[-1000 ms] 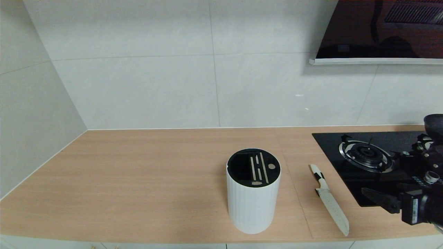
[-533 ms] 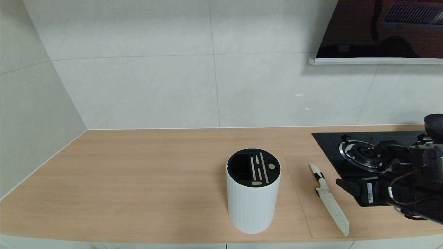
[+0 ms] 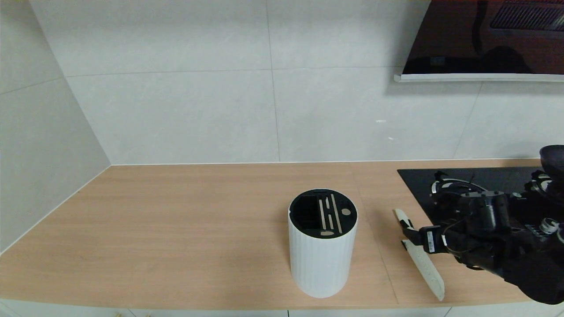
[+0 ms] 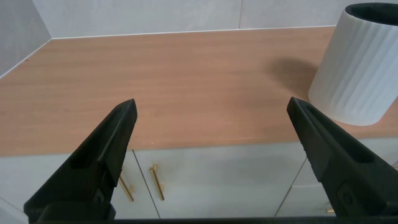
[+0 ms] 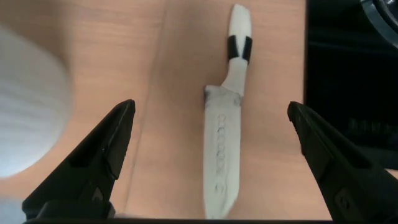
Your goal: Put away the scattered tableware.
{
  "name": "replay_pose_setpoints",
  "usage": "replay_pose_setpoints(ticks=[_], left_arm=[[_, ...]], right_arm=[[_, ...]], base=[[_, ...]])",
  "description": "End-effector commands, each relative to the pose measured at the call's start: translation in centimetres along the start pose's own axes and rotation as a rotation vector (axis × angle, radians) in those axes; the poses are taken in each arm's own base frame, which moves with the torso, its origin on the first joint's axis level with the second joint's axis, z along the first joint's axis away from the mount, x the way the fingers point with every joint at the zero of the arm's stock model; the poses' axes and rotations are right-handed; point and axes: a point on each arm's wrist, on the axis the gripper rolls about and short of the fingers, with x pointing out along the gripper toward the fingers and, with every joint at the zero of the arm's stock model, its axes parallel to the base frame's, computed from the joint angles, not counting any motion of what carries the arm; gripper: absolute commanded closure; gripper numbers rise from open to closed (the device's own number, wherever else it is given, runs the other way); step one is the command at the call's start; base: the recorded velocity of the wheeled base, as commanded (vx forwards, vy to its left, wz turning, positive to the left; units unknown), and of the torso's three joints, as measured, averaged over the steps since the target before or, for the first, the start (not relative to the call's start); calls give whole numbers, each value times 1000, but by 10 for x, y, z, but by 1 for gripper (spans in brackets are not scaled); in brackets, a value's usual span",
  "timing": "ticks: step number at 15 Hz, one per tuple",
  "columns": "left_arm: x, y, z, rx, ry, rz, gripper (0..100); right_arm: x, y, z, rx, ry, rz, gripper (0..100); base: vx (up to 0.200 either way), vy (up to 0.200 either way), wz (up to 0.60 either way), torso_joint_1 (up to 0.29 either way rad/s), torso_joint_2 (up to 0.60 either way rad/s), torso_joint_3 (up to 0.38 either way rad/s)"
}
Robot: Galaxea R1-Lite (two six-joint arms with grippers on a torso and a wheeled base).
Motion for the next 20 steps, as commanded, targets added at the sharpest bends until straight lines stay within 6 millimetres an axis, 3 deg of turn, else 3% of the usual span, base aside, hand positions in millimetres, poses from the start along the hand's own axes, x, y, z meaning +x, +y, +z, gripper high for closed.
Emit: replay_pose_setpoints(ticks=[1,2,13,20], left_arm=[[0,0,0,0,0,0,0],[0,0,0,-1,0,0,0],[0,0,0,0,0,0,0],[0,0,0,0,0,0,0]], right_arm=[[25,3,-25,-12,67,-38,0],[34,3,-32,-12,67,-56,0],[59,4,-58,-12,100,-54,0],[68,-2,-59,3,94,-74,0]], base=[[0,0,0,0,0,0],[0,0,0,0,0,0],[0,0,0,0,0,0],[0,0,0,0,0,0]])
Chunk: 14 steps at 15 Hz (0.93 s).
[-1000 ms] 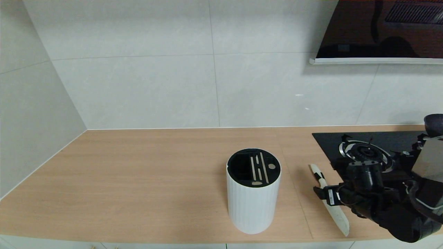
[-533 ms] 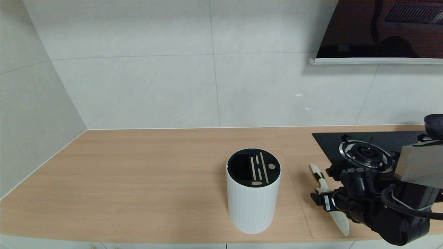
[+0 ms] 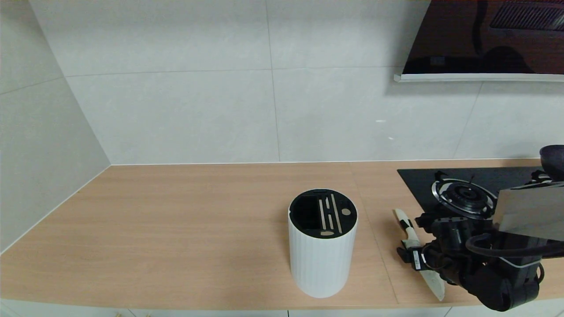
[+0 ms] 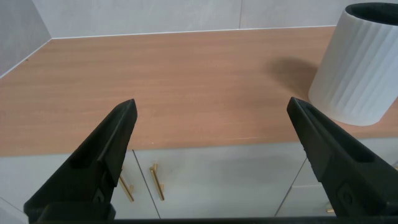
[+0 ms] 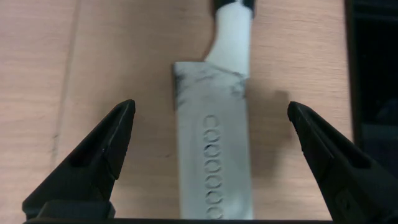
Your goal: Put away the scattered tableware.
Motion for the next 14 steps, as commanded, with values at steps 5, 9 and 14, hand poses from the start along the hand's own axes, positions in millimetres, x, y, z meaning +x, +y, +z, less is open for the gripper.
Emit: replay_pose_setpoints(ticks=[5,9,14], left_arm=[[0,0,0,0,0,0,0],[0,0,0,0,0,0,0],[0,0,0,0,0,0,0]], right_arm=[[7,0,-3,0,11,-6,100],[6,0,-3,1,8,-6,100],[3,-1,2,4,-7,-5,100]], base=[[0,0,0,0,0,0],[0,0,0,0,0,0],[0,0,0,0,0,0]])
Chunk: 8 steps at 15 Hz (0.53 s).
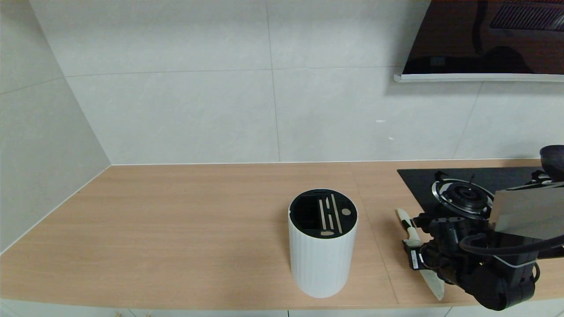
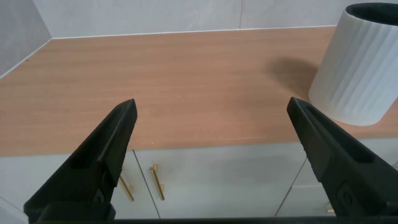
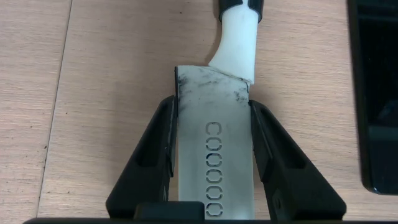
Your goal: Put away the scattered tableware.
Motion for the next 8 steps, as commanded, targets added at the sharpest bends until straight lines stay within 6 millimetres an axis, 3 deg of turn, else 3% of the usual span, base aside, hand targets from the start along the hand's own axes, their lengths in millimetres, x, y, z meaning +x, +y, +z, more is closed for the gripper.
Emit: replay_pose_setpoints(ticks=[1,8], left_arm=[[0,0,0,-1,0,0,0],[0,0,0,3,0,-2,0]], right_arm=[[-4,-1,5,4,-19,0,100],[-74,1,52,29,-217,51,100]], base=[[0,0,0,0,0,0],[0,0,0,0,0,0]])
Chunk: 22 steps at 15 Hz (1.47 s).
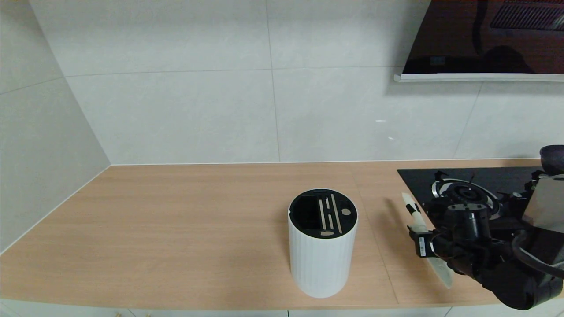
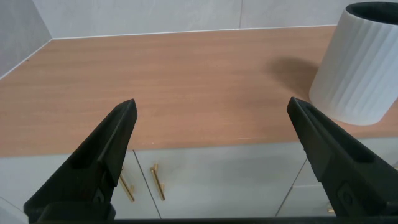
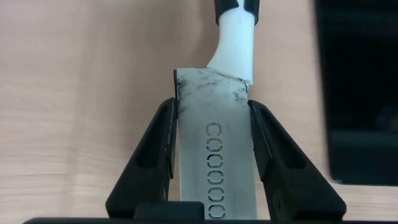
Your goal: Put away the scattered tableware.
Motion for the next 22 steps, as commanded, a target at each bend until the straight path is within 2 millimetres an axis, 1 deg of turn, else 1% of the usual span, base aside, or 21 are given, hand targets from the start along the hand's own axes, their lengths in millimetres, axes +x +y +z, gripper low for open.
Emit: replay_pose_setpoints(ticks=[1,3,4,6,9,10,11,12,13,15,17,19,21,22], left_arm=[[0,0,0,-1,0,0,0],[0,0,0,0,0,0,0],[0,0,0,0,0,0,0],[0,0,0,2,-1,0,0],[0,0,1,4,-6,-2,0],[-2,0,6,-2,-26,-6,0],[-6,0,19,-12,-67,-17,0],[-6,0,20,-15,-72,-18,0],[-9,-1,28,-28,-96,-43,0],[-5,-2,47,-33,-59,-106,0],[9,-2,71,-45,23,-189,0],[29,-4,102,-92,89,-305,0],[52,-5,127,-141,146,-420,0],[68,-5,139,-169,182,-461,0]], right_arm=[[-36,7,27,6,-118,47,100],[-55,14,37,3,-163,84,100],[-69,18,43,12,-192,111,100],[-87,21,52,20,-226,139,100],[-97,18,58,23,-253,146,100],[-100,18,59,26,-262,148,100],[-104,17,61,26,-273,154,100],[-105,17,61,27,-275,154,100],[-109,19,64,25,-285,166,100],[-121,23,70,12,-267,187,100],[-131,24,82,10,-263,202,100],[-135,28,101,8,-268,210,100],[-137,31,122,7,-269,219,100],[-140,37,130,-4,-260,250,100]], base=[[0,0,0,0,0,0],[0,0,0,0,0,0],[0,0,0,0,0,0],[0,0,0,0,0,0],[0,0,0,0,0,0],[0,0,0,0,0,0],[0,0,0,0,0,0],[0,0,0,0,0,0],[0,0,0,0,0,0],[0,0,0,0,0,0],[0,0,0,0,0,0],[0,0,0,0,0,0],[0,0,0,0,0,0],[0,0,0,0,0,0]])
